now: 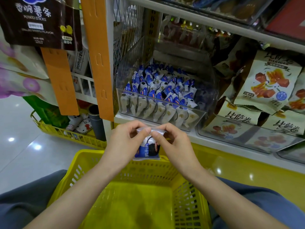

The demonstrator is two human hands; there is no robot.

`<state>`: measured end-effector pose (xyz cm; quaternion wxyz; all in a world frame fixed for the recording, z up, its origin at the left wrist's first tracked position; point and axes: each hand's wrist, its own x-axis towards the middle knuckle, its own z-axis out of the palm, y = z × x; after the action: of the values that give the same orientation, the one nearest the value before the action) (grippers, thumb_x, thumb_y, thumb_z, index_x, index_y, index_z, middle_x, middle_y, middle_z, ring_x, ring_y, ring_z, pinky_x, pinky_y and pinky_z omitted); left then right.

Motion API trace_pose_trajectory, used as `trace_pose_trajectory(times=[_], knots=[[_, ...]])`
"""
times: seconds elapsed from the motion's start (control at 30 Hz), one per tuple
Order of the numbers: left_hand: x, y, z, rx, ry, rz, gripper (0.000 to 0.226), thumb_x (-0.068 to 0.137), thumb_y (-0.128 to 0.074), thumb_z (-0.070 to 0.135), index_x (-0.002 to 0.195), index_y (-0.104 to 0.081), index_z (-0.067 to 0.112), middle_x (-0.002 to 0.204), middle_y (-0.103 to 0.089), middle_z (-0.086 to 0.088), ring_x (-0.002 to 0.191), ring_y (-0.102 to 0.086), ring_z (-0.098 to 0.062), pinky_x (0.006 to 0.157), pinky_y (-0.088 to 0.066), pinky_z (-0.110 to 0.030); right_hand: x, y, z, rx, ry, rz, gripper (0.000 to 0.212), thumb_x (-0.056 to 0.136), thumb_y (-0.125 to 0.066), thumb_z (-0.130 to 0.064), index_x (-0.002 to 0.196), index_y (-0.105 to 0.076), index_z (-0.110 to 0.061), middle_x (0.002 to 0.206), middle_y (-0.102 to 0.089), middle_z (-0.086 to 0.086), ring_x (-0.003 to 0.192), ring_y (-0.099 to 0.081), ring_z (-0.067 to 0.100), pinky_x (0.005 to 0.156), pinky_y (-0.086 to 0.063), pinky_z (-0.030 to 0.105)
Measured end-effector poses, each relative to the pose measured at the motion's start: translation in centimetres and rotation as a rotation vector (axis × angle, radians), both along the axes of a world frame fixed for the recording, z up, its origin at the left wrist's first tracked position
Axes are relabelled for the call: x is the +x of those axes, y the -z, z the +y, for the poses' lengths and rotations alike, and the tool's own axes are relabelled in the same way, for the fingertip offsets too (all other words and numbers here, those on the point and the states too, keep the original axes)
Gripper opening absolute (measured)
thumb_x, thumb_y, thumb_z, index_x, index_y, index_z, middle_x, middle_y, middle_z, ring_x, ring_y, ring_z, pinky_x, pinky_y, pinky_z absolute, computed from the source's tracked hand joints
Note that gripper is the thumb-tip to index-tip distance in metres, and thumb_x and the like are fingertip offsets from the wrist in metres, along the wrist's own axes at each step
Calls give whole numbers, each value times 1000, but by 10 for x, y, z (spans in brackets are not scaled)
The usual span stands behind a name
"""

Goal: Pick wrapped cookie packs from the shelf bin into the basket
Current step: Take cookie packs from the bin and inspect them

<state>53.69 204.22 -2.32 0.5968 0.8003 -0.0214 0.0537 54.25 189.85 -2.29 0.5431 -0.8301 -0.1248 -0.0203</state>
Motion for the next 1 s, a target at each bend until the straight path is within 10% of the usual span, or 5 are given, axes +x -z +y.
trace_pose_trajectory(times=[0.27,0.53,0.7,0.8,1.0], knots=[[3,2,-1,-109,31,139,17,88,-58,16,77,-63,4,69,-61,-7,70,-55,-17,69,-46,-33,-1,1,-3,-361,16,-352,13,90,-57,-30,84,-62,-20,79,-51,-14,73,-52,5,63,-45,28],[5,6,5,233,-89,120,21,95,-46,31,76,-53,27,76,-60,5,64,-52,-8,54,-38,-15,4,0,-7,-44,137,-227,9,89,-59,-13,87,-58,-22,83,-61,-8,80,-61,8,71,-54,31],[8,-1,4,-398,-8,400,35,95,-43,39,100,-66,14,91,-73,-2,86,-67,-20,83,-51,-33,-5,3,-4,-241,-24,-427,9,83,-64,-4,88,-65,-12,94,-58,-3,91,-54,3,80,-45,17],[7,0,5,-464,-33,361,24,90,-58,23,110,-66,14,96,-73,-1,99,-66,-19,88,-51,-35,-7,4,-2,-347,-109,-490,6,83,-65,-7,88,-67,-9,97,-59,1,94,-54,10,81,-43,19],[7,-4,5,-432,-60,281,28,89,-59,19,117,-61,20,103,-71,1,101,-65,-15,97,-47,-41,-6,-6,7,50,67,-9,14,89,-56,-28,102,-51,-23,91,-59,-7,80,-59,3,75,-51,21]])
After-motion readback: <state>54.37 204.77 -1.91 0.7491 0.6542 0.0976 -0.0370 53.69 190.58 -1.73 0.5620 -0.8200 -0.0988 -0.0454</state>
